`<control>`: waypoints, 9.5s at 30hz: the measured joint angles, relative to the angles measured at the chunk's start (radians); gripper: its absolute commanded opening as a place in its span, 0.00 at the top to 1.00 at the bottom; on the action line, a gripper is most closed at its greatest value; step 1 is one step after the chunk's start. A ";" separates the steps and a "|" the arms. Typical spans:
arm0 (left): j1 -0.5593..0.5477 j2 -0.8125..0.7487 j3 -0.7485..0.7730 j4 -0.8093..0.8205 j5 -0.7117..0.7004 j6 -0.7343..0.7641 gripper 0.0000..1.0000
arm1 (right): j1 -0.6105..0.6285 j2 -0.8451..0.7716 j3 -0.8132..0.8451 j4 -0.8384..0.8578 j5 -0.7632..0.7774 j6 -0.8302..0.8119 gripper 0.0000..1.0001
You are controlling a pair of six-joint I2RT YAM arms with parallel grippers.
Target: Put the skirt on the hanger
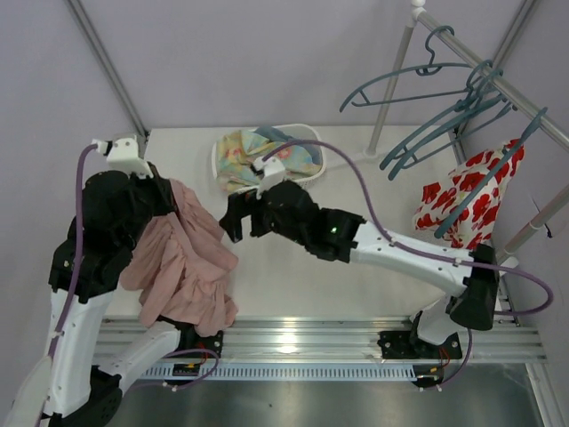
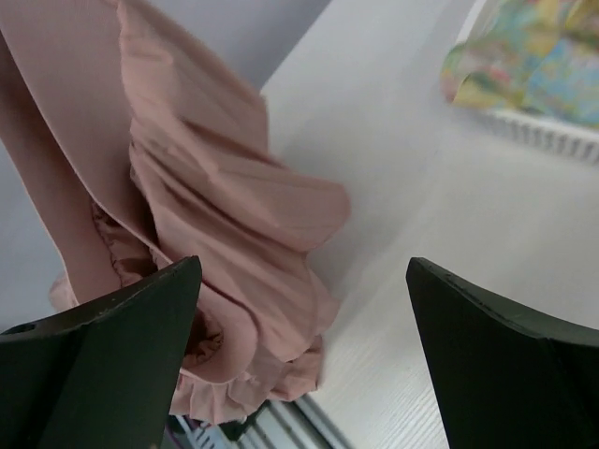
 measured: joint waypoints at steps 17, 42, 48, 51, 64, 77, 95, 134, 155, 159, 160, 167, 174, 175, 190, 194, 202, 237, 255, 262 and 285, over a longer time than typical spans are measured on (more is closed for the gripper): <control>0.000 -0.065 -0.202 0.025 -0.050 -0.001 1.00 | 0.191 0.011 -0.249 -0.043 0.237 0.374 0.12; 0.000 -0.076 -0.254 0.114 -0.021 -0.006 1.00 | 0.085 0.106 -0.324 0.155 0.185 0.620 0.25; 0.000 -0.077 -0.254 0.119 -0.018 -0.006 1.00 | 0.095 0.130 -0.324 0.206 0.155 0.655 0.29; 0.000 -0.078 -0.259 0.122 -0.018 -0.006 1.00 | 0.111 0.150 -0.324 0.234 0.151 0.680 0.33; 0.000 -0.097 -0.264 0.119 -0.024 0.000 1.00 | 0.138 0.193 -0.312 0.221 0.182 0.724 1.00; 0.000 -0.034 -0.011 0.022 -0.217 -0.002 0.98 | -0.080 0.062 0.144 -0.166 0.290 0.323 1.00; -0.008 -0.190 -0.542 0.106 -0.140 -0.329 1.00 | -0.174 -0.185 -0.308 -0.169 0.206 0.096 1.00; -0.003 -0.214 -0.659 0.140 -0.006 -0.198 1.00 | -0.211 0.226 0.719 -0.480 0.409 -0.181 0.01; -0.003 -0.216 -0.660 0.189 0.042 -0.163 1.00 | -0.398 0.289 0.915 -0.418 0.892 -0.568 0.01; -0.003 -0.243 -0.672 0.189 0.037 -0.163 1.00 | -0.526 0.269 0.912 -0.575 0.744 -0.388 0.04; -0.003 -0.252 -0.676 0.188 0.036 -0.163 1.00 | -0.565 0.264 0.897 -0.601 0.707 -0.346 0.04; -0.003 -0.258 -0.678 0.188 0.032 -0.155 1.00 | -0.620 0.255 0.830 -0.686 0.625 -0.238 0.10; -0.003 -0.245 -0.678 0.188 0.032 -0.146 1.00 | -0.665 0.254 0.753 -0.673 0.612 -0.202 0.36; -0.003 -0.245 -0.678 0.188 0.032 -0.145 1.00 | -0.670 0.254 0.743 -0.672 0.613 -0.200 0.41; -0.003 -0.255 -0.678 0.188 0.032 -0.138 1.00 | -0.676 0.251 0.736 -0.649 0.640 -0.242 0.65; -0.003 -0.260 -0.679 0.188 0.032 -0.138 1.00 | -0.676 0.251 0.736 -0.649 0.651 -0.253 0.72; -0.003 -0.267 -0.688 0.189 0.033 -0.138 1.00 | -0.676 0.243 0.737 -0.647 0.669 -0.275 1.00; -0.003 -0.276 -0.690 0.189 0.034 -0.137 1.00 | -0.459 0.051 0.689 -0.839 0.730 -0.141 1.00; -0.002 -0.143 -0.630 0.224 0.128 -0.100 1.00 | -0.327 -0.341 0.280 -0.795 0.284 -0.124 1.00; -0.001 -0.025 -0.559 0.252 0.190 -0.047 1.00 | -0.189 -0.421 0.016 -0.658 0.070 -0.254 1.00; 0.000 0.119 -0.530 0.321 0.179 0.006 1.00 | 0.003 -0.609 -0.272 -0.546 -0.113 -0.289 1.00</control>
